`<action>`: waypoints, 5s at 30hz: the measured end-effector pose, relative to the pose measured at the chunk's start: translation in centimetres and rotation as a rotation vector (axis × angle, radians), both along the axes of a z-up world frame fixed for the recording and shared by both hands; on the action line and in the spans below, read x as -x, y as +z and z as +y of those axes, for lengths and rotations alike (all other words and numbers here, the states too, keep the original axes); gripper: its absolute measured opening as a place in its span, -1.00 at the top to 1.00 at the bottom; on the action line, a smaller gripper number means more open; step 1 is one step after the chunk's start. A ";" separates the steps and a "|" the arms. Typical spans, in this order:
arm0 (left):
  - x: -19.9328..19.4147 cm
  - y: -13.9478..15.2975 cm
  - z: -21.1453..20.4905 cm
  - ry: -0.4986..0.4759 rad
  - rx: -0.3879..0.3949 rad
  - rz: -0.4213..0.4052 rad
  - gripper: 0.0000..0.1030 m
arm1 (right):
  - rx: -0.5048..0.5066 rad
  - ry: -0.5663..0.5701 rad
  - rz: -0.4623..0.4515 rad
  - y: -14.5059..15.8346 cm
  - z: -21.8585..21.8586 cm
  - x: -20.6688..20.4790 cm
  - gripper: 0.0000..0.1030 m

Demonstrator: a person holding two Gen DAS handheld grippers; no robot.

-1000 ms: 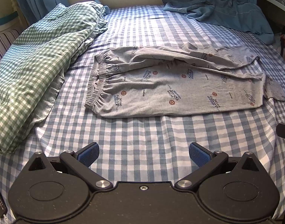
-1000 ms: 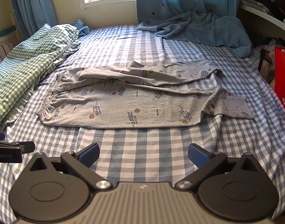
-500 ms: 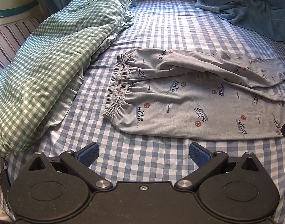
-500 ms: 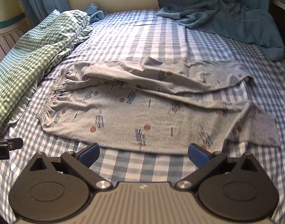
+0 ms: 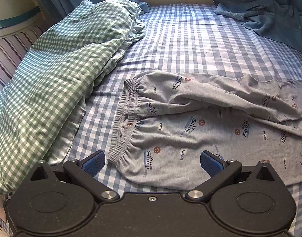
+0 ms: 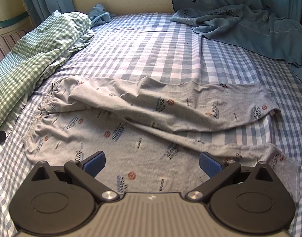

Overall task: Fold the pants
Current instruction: 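Move both tools down toward the elastic waistband of the pants, then close both grippers on the waistband edge at its two ends, then lift the waistband with both grippers and fold one leg over the other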

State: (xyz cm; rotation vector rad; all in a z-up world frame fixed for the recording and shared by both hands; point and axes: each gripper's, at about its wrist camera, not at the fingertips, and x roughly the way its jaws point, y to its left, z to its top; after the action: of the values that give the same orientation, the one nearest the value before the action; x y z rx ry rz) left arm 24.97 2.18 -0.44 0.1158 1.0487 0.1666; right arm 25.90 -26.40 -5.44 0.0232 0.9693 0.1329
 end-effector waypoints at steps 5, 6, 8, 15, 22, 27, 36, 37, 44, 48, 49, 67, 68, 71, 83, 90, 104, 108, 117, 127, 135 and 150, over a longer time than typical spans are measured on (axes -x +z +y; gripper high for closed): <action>-3.6 -0.6 1.0 -0.017 -0.009 -0.016 -0.99 | 0.026 -0.012 -0.002 -0.7 -0.1 -2.2 -1.00; -4.3 -0.8 1.3 -0.022 -0.011 -0.018 -0.99 | 0.032 -0.013 -0.005 -0.9 -0.1 -2.5 -1.00; -5.9 -1.3 2.0 -0.034 -0.018 -0.021 -0.99 | 0.048 -0.018 -0.003 -1.2 0.2 -3.4 -1.00; -10.9 -3.2 3.8 -0.104 -0.031 -0.006 -0.99 | 0.076 -0.015 -0.004 -2.5 1.6 -6.7 -1.00; -16.1 -4.9 5.5 -0.183 -0.060 -0.002 -0.99 | 0.063 0.027 -0.007 -3.5 3.6 -11.6 -1.00; -19.8 -6.4 6.9 -0.261 -0.073 -0.007 -0.99 | 0.096 0.093 -0.033 -4.3 4.9 -15.1 -1.00; -26.6 -10.6 9.1 -0.410 -0.050 0.020 -0.99 | 0.060 0.305 -0.029 -7.3 6.6 -23.4 -1.00; -27.5 -11.2 9.1 -0.420 -0.049 0.031 -0.99 | 0.049 0.319 -0.015 -7.8 6.7 -24.4 -1.00; -31.1 -13.4 9.3 -0.452 -0.025 0.078 -0.92 | -0.069 0.441 0.080 -10.0 6.8 -28.5 -0.76; -31.7 -14.3 9.8 -0.453 -0.017 0.093 -0.85 | -0.066 0.500 0.104 -10.6 7.5 -28.6 -0.64; -31.8 -14.6 9.9 -0.446 -0.009 0.096 -0.83 | -0.064 0.511 0.111 -10.8 7.8 -28.6 -0.60; -32.0 -15.5 10.6 -0.380 0.155 0.156 0.99 | 0.079 0.565 0.071 -10.9 9.8 -27.6 1.00; -32.0 -14.9 10.8 -0.374 0.162 0.135 0.99 | 0.085 0.557 0.051 -10.5 9.8 -27.6 1.00; -32.3 -13.2 11.4 -0.345 0.196 0.085 0.99 | 0.095 0.521 -0.019 -8.8 9.5 -28.4 1.00; -32.7 -14.7 11.0 -0.329 0.166 0.115 0.99 | -0.057 0.588 0.155 -10.4 9.8 -31.0 0.02; -32.5 -13.8 11.4 -0.325 0.164 0.063 0.99 | 0.056 0.613 0.157 -11.7 10.8 -29.9 1.00; -32.0 -14.2 11.4 -0.284 0.129 0.011 0.98 | 0.118 0.508 0.008 -10.1 11.1 -34.1 1.00; -32.2 -14.9 11.5 -0.272 0.142 0.033 0.90 | 0.083 0.517 0.038 -10.9 10.8 -33.6 0.87; -33.3 -15.9 11.9 -0.246 0.139 0.087 0.77 | -0.056 0.382 0.133 -12.0 7.0 -35.8 0.39; -28.8 -10.8 10.8 -0.272 0.089 -0.089 1.00 | -0.009 0.422 -0.070 -6.4 7.6 -29.2 0.97; -13.8 -5.9 11.5 -0.509 0.021 -0.300 1.00 | 0.039 0.481 -0.235 0.3 6.6 -13.7 0.97; 1.3 -13.4 10.3 -0.662 -0.046 -0.198 1.00 | 0.237 0.489 -0.155 -7.7 10.0 3.0 0.97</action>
State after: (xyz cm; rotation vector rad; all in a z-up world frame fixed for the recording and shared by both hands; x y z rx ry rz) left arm 23.67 12.51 -13.83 0.4698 0.7640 -0.3915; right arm 22.94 -16.35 -13.19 -0.4391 0.8155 0.4614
